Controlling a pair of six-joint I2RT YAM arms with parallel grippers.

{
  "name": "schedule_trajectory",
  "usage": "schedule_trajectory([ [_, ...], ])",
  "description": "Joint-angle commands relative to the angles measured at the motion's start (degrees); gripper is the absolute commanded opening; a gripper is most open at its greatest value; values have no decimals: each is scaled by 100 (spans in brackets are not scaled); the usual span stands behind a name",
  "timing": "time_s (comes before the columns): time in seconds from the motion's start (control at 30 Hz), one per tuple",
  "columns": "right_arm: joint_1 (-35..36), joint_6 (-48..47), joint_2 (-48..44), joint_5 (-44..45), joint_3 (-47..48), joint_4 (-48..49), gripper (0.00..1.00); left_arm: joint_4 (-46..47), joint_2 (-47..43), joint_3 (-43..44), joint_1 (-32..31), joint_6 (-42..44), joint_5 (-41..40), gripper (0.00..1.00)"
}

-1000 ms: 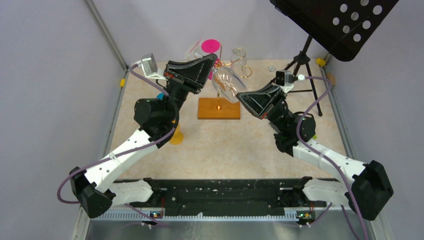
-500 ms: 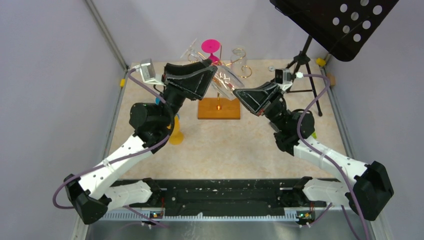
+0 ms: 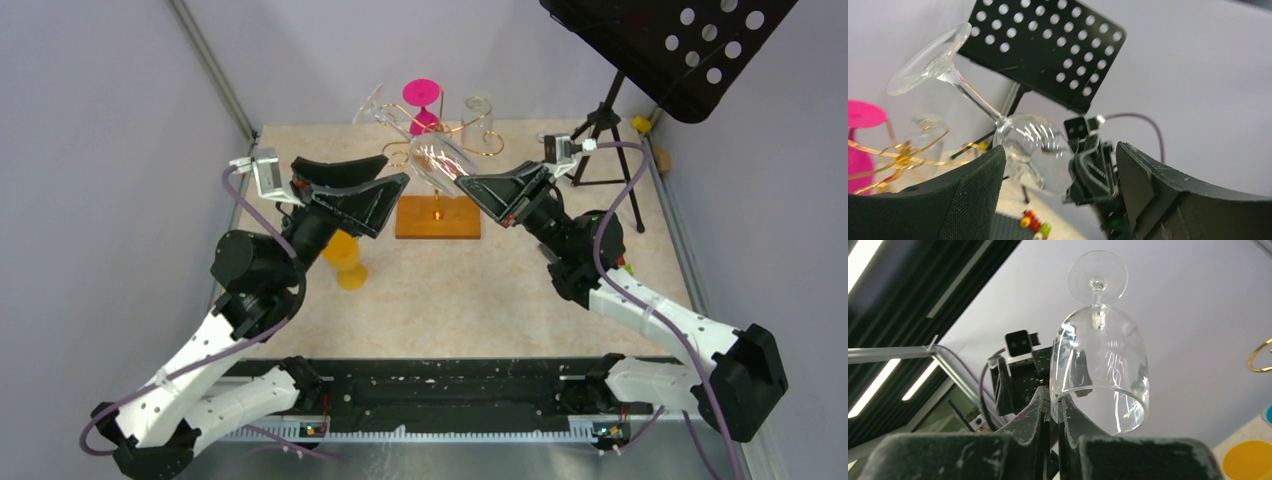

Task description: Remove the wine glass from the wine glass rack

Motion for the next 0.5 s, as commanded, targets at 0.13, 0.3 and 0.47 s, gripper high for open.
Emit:
schedule_trajectory([
  [0.13,34,-1403,-571,-280,887,-1831,0,-2618,-1379,242,-27,1878,-747,85],
  [0.3,53,-2033,-609,-564,1289,-2991,0,-3058,-1803,287,-27,2499,-1172,85],
  [0.47,176,-2685,-532,-967,1780,-4407,0,-3124,-1935,430,-27,2785,-1390,85],
])
